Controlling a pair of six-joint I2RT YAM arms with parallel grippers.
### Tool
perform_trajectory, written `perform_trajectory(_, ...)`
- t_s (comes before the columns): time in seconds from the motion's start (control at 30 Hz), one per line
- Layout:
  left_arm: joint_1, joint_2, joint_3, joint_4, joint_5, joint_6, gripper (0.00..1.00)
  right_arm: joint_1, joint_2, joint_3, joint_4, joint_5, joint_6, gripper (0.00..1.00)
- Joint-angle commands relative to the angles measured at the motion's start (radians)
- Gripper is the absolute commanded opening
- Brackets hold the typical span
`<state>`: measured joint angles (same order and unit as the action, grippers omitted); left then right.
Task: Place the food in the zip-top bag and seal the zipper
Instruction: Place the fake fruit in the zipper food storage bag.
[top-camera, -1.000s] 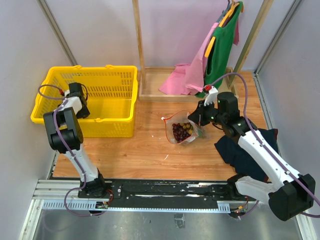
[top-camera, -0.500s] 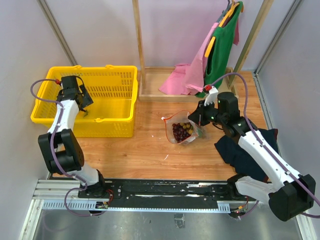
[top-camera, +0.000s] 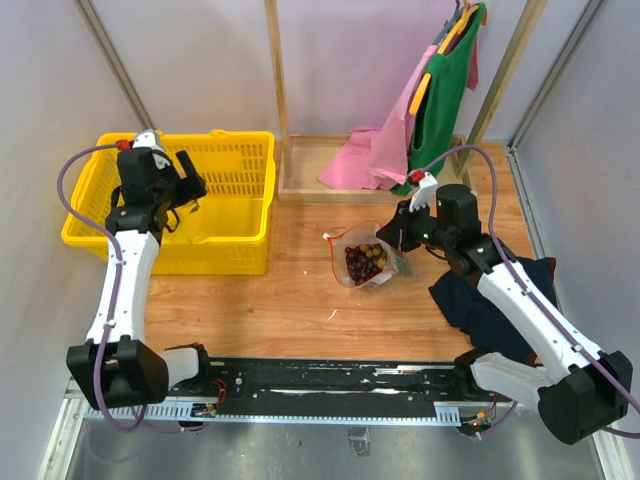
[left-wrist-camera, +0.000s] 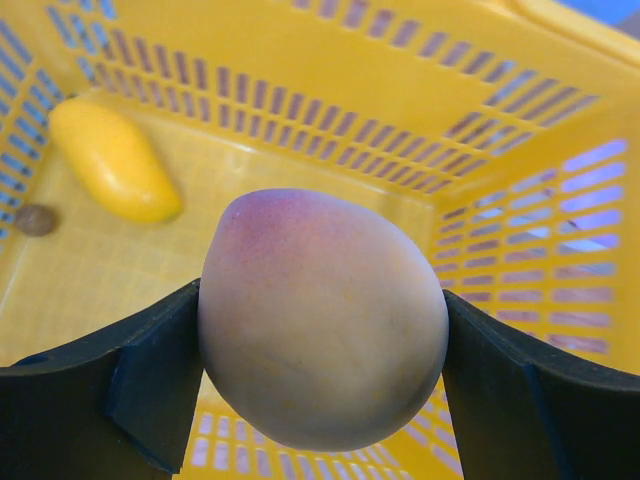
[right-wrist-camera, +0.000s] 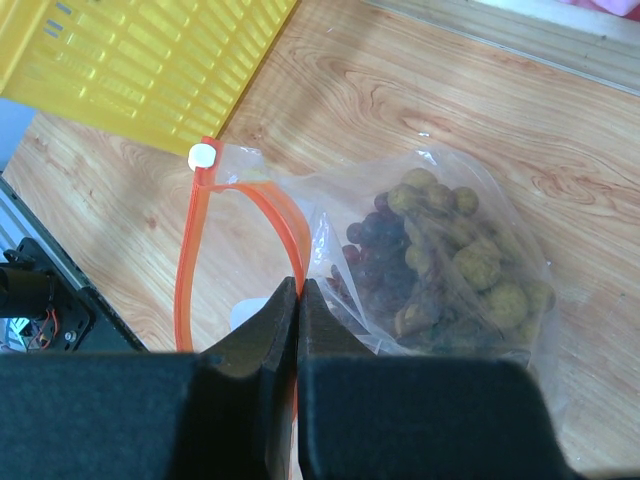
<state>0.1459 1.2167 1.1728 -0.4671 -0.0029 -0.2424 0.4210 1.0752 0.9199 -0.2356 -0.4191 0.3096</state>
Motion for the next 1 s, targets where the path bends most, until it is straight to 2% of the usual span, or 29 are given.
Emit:
perform_trajectory(0.0, -0.056, -0.05, 0.044, -0.004, 0.127, 0.021, 0.48, 0.006, -0.025, -0.001, 0.033, 0.005, -0.002, 0.01)
perform_trajectory(0.17, -0.153, -0.105, 0.061, 0.011, 0.195, 0.027, 0.48, 0.006, -0.026, 0.001, 0.033, 0.0, 0.001, 0.01)
perform_trajectory(0.5, -0.427, -0.158, 0.065, 0.109, 0.287, -0.006, 0.48, 0.007, -0.027, 0.003, 0.027, 0.006, 0.002, 0.01)
perform_trajectory(0.8, -0.788, -0.123, -0.032, 0.285, 0.249, 0.007, 0.47, 0.008, -0.026, 0.002, 0.032, -0.001, 0.004, 0.01)
perform_trajectory(0.97, -0.932, -0.072, -0.065, 0.379, 0.197, 0.055, 0.47, 0.006, -0.032, -0.001, 0.033, 0.0, 0.004, 0.01)
